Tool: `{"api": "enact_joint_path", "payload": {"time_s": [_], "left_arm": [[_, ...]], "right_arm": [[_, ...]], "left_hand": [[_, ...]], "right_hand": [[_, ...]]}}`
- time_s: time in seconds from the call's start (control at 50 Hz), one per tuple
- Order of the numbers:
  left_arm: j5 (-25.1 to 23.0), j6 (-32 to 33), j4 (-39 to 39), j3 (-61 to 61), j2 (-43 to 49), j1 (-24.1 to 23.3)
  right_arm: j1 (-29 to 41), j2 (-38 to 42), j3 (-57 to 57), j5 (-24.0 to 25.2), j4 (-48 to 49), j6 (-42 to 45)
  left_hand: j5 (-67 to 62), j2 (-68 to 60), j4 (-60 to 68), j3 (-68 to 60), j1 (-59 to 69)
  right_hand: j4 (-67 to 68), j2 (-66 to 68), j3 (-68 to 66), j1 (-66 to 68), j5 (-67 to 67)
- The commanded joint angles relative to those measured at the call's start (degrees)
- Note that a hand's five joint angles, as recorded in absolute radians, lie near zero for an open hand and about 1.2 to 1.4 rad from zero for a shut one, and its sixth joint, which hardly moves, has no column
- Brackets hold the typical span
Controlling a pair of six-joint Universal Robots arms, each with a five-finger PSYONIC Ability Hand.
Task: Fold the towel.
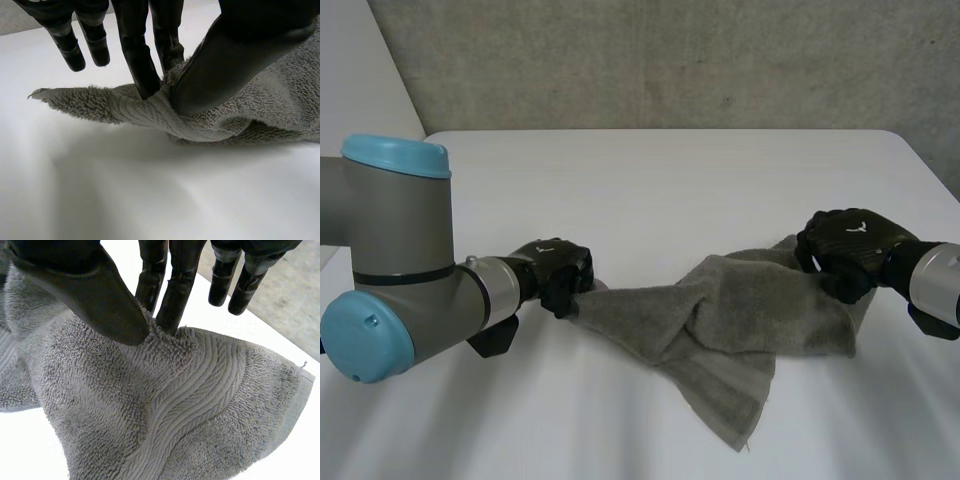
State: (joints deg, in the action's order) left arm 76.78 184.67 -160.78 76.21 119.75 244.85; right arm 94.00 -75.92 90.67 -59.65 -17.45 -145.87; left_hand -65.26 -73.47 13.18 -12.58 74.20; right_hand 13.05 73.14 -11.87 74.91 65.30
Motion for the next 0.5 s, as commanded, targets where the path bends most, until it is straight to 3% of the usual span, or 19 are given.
{"api": "enact_joint_path", "payload": {"time_s": [0.02,0.1,0.14,0.2,0.24,0.28,0.38,0.5], "left_arm": [[1.8,2.2,-4.1,-7.5,5.7,0.4],[5.6,4.6,-8.1,-13.9,8.0,1.7],[10.6,6.1,-13.8,-19.9,8.0,3.3],[13.4,6.6,-20.2,-24.4,5.0,3.6],[13.6,6.4,-23.3,-25.2,2.2,3.8],[13.6,6.3,-26.2,-25.1,-1.0,4.0],[13.2,6.3,-33.6,-19.7,-10.5,4.1],[7.9,6.3,-38.6,-6.6,-16.7,4.4]], "right_arm": [[5.4,9.4,-9.8,0.0,1.8,7.0],[7.6,12.6,-16.6,-2.2,7.3,6.9],[8.4,12.4,-23.8,-6.2,17.3,4.7],[8.4,10.7,-27.3,-8.9,23.5,2.1],[7.7,5.3,-31.0,-13.0,34.9,-5.8],[7.2,2.7,-31.8,-14.1,39.6,-10.8],[4.6,-2.1,-30.1,-11.9,41.3,-17.7],[3.6,-4.3,-19.9,-2.9,37.5,-17.9]], "left_hand": [[-4.7,-6.5,-3.2,2.6,5.8],[-4.7,-6.5,-3.2,2.6,5.8],[-4.7,-6.5,-3.2,2.6,5.8],[-4.7,-6.5,-3.2,2.6,5.8],[-4.7,-6.5,-3.2,2.6,5.8],[-4.7,-6.5,-3.2,2.6,5.8],[-4.7,-6.5,-3.2,2.6,5.8],[-4.7,-6.5,-3.2,2.6,5.8]], "right_hand": [[-3.1,6.9,1.9,5.1,4.7],[-3.1,6.9,1.9,5.1,4.7],[-3.1,6.9,1.9,5.1,4.7],[-3.1,6.9,1.9,5.1,4.7],[-3.1,6.9,1.9,5.1,4.7],[-3.1,6.9,1.9,5.1,4.7],[-3.1,6.9,1.9,5.1,4.7],[-3.1,6.9,1.9,5.1,4.7]]}}
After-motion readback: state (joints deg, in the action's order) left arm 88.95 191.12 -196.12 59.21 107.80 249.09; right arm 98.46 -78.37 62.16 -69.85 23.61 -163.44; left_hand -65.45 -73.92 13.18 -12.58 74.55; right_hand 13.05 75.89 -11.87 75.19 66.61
